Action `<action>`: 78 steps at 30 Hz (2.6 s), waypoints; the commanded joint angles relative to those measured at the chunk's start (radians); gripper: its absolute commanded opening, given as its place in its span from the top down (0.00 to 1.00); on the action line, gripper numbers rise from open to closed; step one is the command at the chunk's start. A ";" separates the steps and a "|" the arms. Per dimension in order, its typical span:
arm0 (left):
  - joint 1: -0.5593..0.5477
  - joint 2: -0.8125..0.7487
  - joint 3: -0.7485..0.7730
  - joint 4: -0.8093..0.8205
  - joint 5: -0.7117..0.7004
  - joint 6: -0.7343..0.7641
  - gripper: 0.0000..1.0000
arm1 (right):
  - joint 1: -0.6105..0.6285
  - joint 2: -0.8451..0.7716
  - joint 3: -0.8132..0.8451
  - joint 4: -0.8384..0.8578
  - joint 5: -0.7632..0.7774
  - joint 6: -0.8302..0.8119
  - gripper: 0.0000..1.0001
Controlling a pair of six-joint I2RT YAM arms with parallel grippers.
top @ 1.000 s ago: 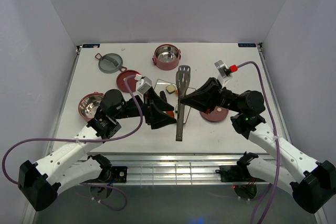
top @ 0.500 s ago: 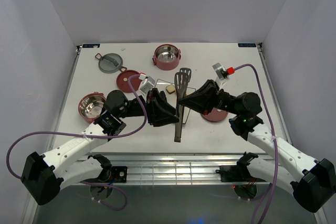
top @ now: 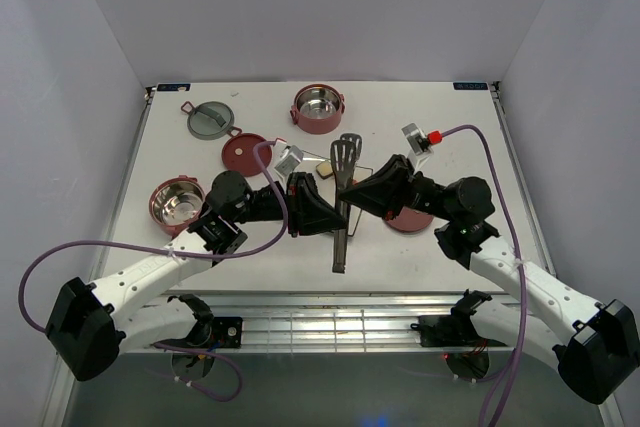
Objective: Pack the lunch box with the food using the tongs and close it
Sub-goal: Pick up the clamp at the center of the board, then place the clamp at the center of the board.
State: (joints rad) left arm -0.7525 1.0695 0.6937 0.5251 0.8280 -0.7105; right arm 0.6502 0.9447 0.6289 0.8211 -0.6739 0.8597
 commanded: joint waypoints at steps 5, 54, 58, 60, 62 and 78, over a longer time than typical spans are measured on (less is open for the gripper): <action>-0.007 -0.016 -0.003 0.017 0.005 0.011 0.93 | 0.005 -0.023 0.015 -0.005 0.020 -0.060 0.89; 0.214 0.348 0.191 -1.220 -1.009 0.312 0.75 | 0.005 -0.566 0.160 -1.080 0.376 -0.637 0.15; 0.216 0.340 0.196 -1.212 -1.007 0.315 0.69 | 0.005 -0.570 0.157 -1.085 0.379 -0.639 0.15; 0.216 0.330 0.199 -1.211 -1.006 0.318 0.64 | 0.005 -0.572 0.158 -1.087 0.381 -0.640 0.15; 0.216 0.320 0.202 -1.223 -1.036 0.313 0.60 | 0.005 -0.577 0.161 -1.090 0.382 -0.643 0.15; 0.225 0.181 0.155 -1.252 -1.136 0.088 0.02 | 0.005 -0.557 0.166 -1.097 0.381 -0.650 0.14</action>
State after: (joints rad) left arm -0.5327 1.2938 0.8913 -0.7460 -0.3050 -0.5621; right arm 0.6502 0.3862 0.7578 -0.2932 -0.2958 0.2241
